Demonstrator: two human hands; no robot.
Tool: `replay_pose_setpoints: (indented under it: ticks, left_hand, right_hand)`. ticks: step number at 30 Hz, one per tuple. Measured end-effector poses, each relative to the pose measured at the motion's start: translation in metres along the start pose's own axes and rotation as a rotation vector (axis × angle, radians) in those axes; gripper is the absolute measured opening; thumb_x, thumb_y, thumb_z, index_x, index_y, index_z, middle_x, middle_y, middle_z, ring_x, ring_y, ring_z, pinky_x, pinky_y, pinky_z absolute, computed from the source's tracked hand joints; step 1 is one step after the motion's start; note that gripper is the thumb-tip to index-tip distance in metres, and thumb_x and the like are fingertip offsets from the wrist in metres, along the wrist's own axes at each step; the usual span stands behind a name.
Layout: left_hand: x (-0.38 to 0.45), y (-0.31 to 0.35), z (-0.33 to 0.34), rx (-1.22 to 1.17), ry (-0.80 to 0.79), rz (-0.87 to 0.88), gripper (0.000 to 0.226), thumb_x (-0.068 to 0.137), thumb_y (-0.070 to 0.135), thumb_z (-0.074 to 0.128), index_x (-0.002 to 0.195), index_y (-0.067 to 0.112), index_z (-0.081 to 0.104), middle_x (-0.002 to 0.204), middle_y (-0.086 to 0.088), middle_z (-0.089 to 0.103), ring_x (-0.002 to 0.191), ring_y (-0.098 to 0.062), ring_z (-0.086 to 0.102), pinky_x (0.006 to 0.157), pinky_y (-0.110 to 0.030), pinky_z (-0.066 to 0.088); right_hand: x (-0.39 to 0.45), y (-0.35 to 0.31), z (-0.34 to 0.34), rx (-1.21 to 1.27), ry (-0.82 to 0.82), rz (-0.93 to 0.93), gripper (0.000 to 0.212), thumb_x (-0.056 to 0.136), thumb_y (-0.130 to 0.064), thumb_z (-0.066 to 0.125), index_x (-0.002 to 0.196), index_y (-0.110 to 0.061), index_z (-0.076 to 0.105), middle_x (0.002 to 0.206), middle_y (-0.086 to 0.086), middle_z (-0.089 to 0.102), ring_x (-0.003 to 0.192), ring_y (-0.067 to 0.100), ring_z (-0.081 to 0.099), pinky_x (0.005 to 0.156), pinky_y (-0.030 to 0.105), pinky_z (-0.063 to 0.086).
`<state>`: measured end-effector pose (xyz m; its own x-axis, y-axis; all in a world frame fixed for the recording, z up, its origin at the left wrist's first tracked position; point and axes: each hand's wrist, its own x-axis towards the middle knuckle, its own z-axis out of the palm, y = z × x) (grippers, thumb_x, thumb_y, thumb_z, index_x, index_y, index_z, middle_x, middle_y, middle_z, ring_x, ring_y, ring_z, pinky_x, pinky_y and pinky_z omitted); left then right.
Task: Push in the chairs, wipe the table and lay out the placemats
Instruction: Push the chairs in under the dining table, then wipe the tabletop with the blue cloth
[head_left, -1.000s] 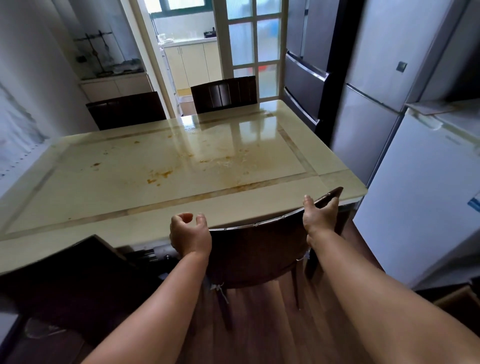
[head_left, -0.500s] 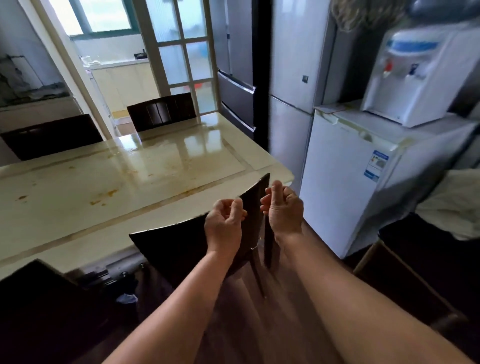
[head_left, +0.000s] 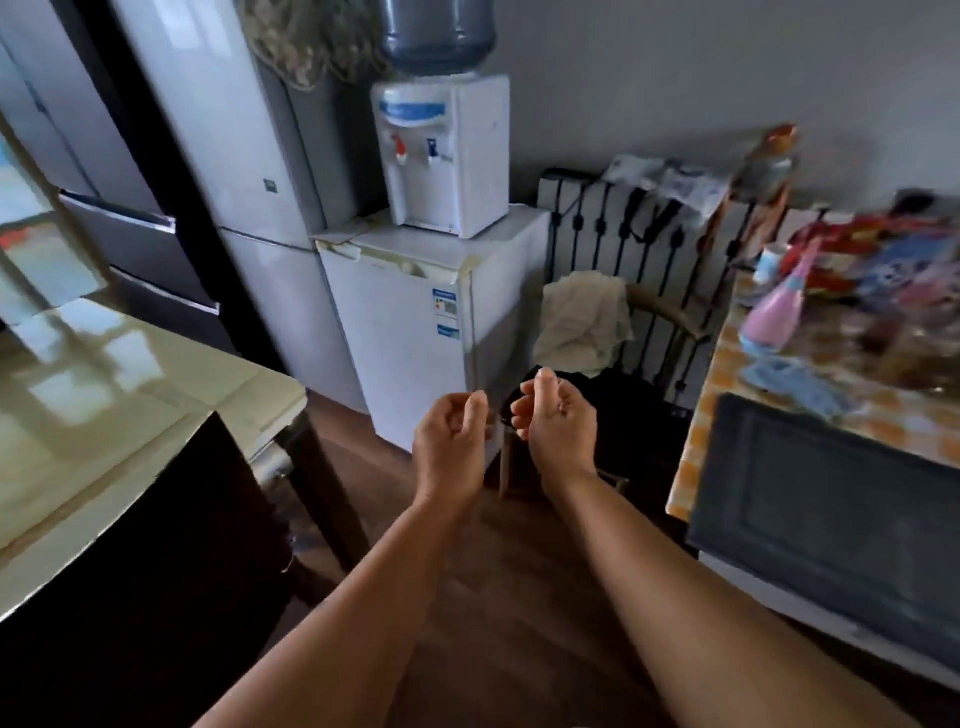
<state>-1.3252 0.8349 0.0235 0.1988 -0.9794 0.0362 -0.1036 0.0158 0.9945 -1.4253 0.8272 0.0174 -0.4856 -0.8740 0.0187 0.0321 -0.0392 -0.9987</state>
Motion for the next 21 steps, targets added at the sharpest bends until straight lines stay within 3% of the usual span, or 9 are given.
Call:
replay_pose_setpoints:
  ticks: [5, 9, 13, 15, 18, 21]
  left_hand:
    - [0.005, 0.013, 0.097, 0.123, -0.193, 0.066, 0.017, 0.09, 0.037, 0.051, 0.078, 0.03, 0.062, 0.081, 0.003, 0.07, 0.078, -0.016, 0.066, 0.074, -0.04, 0.055]
    - [0.014, 0.018, 0.182, 0.149, -0.313, 0.067, 0.016, 0.09, 0.036, 0.052, 0.085, 0.027, 0.064, 0.084, 0.004, 0.07, 0.08, -0.013, 0.066, 0.072, -0.033, 0.052]
    - [0.033, 0.013, 0.268, 0.208, -0.454, 0.077, 0.018, 0.089, 0.037, 0.053, 0.094, 0.025, 0.067, 0.09, 0.006, 0.07, 0.087, -0.01, 0.065, 0.079, -0.029, 0.051]
    - [0.044, 0.008, 0.313, 0.247, -0.524, 0.078, 0.017, 0.089, 0.033, 0.054, 0.096, 0.024, 0.066, 0.092, 0.007, 0.069, 0.09, -0.009, 0.064, 0.079, -0.025, 0.049]
    - [0.057, -0.001, 0.371, 0.336, -0.596, 0.086, 0.019, 0.09, 0.027, 0.055, 0.105, 0.022, 0.066, 0.095, 0.008, 0.066, 0.094, -0.009, 0.062, 0.079, -0.019, 0.043]
    - [0.069, -0.019, 0.418, 0.486, -0.723, 0.09, 0.027, 0.091, 0.023, 0.054, 0.117, 0.022, 0.061, 0.108, 0.003, 0.068, 0.093, -0.008, 0.06, 0.079, -0.018, 0.04]
  right_hand:
    - [0.05, 0.001, -0.083, -0.051, 0.144, 0.014, 0.035, 0.098, -0.038, 0.04, 0.083, -0.017, 0.063, 0.07, 0.001, 0.064, 0.066, 0.012, 0.061, 0.067, 0.034, 0.051]
    - [0.107, 0.01, -0.145, -0.061, 0.247, 0.038, 0.029, 0.097, -0.035, 0.042, 0.082, -0.019, 0.063, 0.068, 0.0, 0.064, 0.064, 0.013, 0.06, 0.068, 0.038, 0.05]
    - [0.172, 0.022, -0.204, -0.137, 0.273, 0.071, 0.024, 0.095, -0.026, 0.048, 0.077, -0.016, 0.062, 0.065, -0.003, 0.063, 0.058, 0.005, 0.058, 0.062, 0.028, 0.046]
    - [0.206, 0.032, -0.235, -0.243, 0.286, 0.092, 0.025, 0.093, -0.025, 0.05, 0.074, -0.013, 0.061, 0.065, -0.001, 0.062, 0.061, 0.009, 0.057, 0.061, 0.028, 0.042]
    - [0.247, 0.05, -0.273, -0.372, 0.289, 0.152, 0.022, 0.092, -0.027, 0.051, 0.091, -0.011, 0.067, 0.082, 0.01, 0.067, 0.079, 0.025, 0.061, 0.067, 0.032, 0.045]
    - [0.278, 0.069, -0.308, -0.556, 0.267, 0.2, 0.03, 0.092, -0.021, 0.052, 0.119, -0.014, 0.064, 0.116, 0.011, 0.067, 0.109, 0.028, 0.06, 0.082, 0.029, 0.043]
